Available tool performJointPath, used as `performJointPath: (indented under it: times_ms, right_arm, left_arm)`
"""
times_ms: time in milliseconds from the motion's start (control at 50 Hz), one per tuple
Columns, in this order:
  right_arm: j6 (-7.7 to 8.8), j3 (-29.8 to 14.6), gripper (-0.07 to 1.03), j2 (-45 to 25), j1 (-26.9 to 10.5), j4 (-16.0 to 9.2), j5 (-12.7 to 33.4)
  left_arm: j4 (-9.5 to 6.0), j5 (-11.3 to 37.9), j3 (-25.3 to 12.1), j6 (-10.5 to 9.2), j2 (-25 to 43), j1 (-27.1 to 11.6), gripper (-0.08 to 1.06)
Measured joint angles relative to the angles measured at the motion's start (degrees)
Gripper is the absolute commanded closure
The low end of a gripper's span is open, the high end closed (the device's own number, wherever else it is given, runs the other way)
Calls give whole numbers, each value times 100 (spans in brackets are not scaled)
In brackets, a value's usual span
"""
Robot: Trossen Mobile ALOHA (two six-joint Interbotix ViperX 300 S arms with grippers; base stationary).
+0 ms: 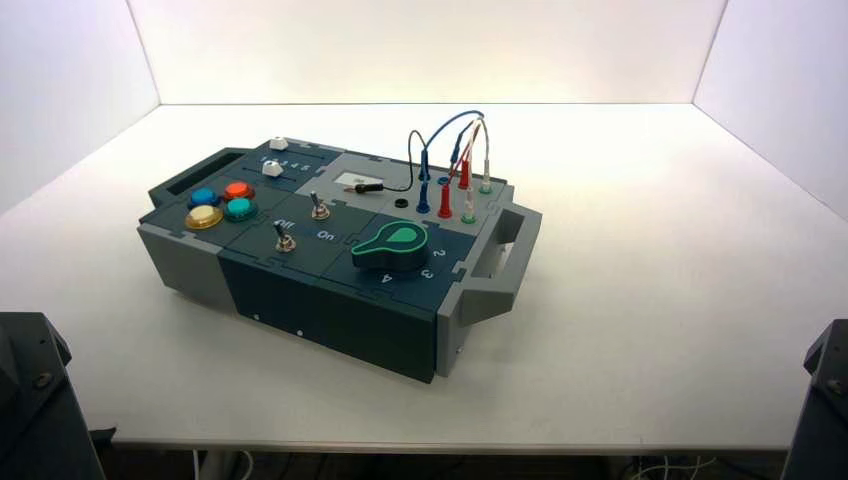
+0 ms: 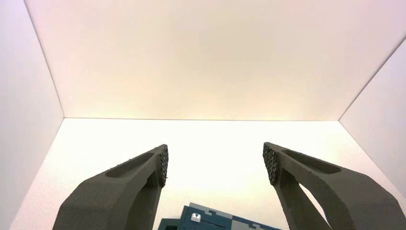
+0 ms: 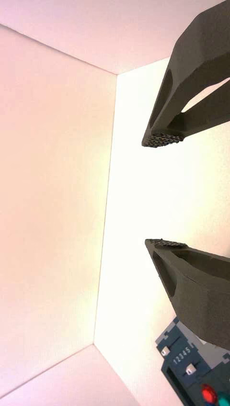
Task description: Close both grippers.
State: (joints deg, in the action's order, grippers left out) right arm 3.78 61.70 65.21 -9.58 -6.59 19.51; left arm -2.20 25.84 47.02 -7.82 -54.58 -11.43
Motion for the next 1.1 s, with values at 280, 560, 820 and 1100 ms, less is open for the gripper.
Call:
performJointPath:
  times_ms: [280, 560, 820, 1100]
  right_arm:
    - [9, 0, -3, -53, -18, 9, -18]
    - [18, 0, -3, -53, -26, 53, -79]
    - [18, 0, 0, -44, -26, 62, -105]
    - [79, -35, 98, 176, -26, 290, -70]
  left_arm:
    - [-18, 0, -9, -35, -79, -9, -5]
    - [-79, -53, -97, -79, -114, -53, -5]
    - [-88, -70, -97, -79, -114, -88, -1]
    - [-88, -167, -97, -62, -114, -105, 101]
